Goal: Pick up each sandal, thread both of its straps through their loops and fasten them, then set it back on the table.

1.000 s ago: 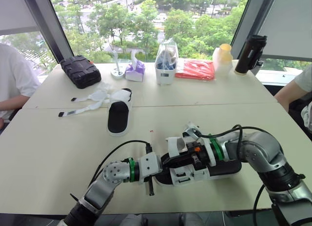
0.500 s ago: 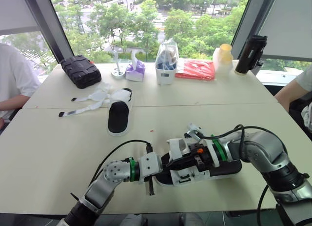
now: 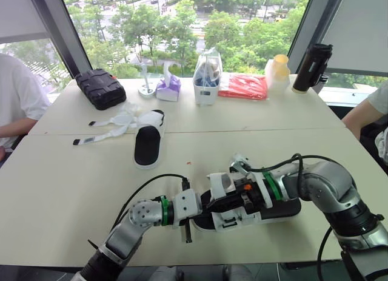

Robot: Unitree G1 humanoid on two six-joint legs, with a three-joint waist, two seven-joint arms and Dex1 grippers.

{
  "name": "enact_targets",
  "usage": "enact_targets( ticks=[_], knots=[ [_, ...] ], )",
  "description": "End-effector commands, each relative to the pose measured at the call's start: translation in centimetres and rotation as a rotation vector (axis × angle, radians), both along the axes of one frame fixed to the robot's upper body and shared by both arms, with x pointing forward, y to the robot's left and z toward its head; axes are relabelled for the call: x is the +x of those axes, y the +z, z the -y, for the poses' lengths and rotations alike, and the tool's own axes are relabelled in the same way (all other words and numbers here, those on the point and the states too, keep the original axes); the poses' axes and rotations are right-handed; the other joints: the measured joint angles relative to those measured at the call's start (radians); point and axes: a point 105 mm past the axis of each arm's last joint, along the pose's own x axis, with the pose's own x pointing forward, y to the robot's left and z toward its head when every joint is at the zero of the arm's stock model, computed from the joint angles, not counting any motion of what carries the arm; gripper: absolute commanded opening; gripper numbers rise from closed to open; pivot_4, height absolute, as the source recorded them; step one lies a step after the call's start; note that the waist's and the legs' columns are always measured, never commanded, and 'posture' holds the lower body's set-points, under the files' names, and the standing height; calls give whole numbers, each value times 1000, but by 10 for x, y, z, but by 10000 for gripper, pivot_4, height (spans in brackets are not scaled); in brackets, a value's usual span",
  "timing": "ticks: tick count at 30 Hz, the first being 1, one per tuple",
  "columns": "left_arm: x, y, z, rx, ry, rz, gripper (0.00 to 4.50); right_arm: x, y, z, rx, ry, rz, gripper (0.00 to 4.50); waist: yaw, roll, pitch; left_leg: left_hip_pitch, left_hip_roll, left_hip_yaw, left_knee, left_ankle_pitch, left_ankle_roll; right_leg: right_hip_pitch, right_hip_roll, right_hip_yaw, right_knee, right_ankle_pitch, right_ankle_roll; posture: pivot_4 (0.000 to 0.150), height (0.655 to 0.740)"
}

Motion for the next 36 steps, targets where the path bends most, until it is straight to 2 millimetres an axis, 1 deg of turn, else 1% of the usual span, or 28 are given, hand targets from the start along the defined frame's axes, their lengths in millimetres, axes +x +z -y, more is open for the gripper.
enact_targets(
  ticks=[1, 7, 16, 23, 29, 33, 36],
  knots=[
    [-1, -20, -2, 67, 16, -50, 0, 0, 9, -5, 31, 3, 13, 935, -1, 0, 0, 0, 0, 0, 0, 0, 0, 0, 0, 0, 0, 0, 0, 1500, 7400],
    [-1, -20, -2, 67, 16, -48, 0, -1, 11, -8, 39, 0, 8, 935, -1, 0, 0, 0, 0, 0, 0, 0, 0, 0, 0, 0, 0, 0, 0, 1500, 7400],
    [0, -21, -2, 66, 18, -47, 0, -10, 5, -5, 12, 11, -13, 935, 0, 0, 0, 0, 0, 0, 0, 0, 0, 0, 0, 0, 0, 0, 0, 1500, 7400],
    [-1, -20, -1, 63, 13, -45, 0, -13, -1, -5, -2, 1, -12, 935, 0, 0, 0, 0, 0, 0, 0, 0, 0, 0, 0, 0, 0, 0, 0, 1500, 7400],
    [-1, -20, -1, 62, 14, -45, 0, -10, -10, -2, -30, -15, 21, 935, -1, 0, 0, 0, 0, 0, 0, 0, 0, 0, 0, 0, 0, 0, 0, 1500, 7400],
    [-1, -20, -1, 64, 16, -44, 0, -8, -19, 4, -80, -6, 79, 935, -1, 0, 0, 0, 0, 0, 0, 0, 0, 0, 0, 0, 0, 0, 0, 1500, 7400],
    [0, -21, -2, 64, 16, -44, 0, -2, -21, 6, -95, -1, 180, 935, 0, 0, 0, 0, 0, 0, 0, 0, 0, 1, 0, 0, -1, 0, 0, 1500, 7400]
  ],
)
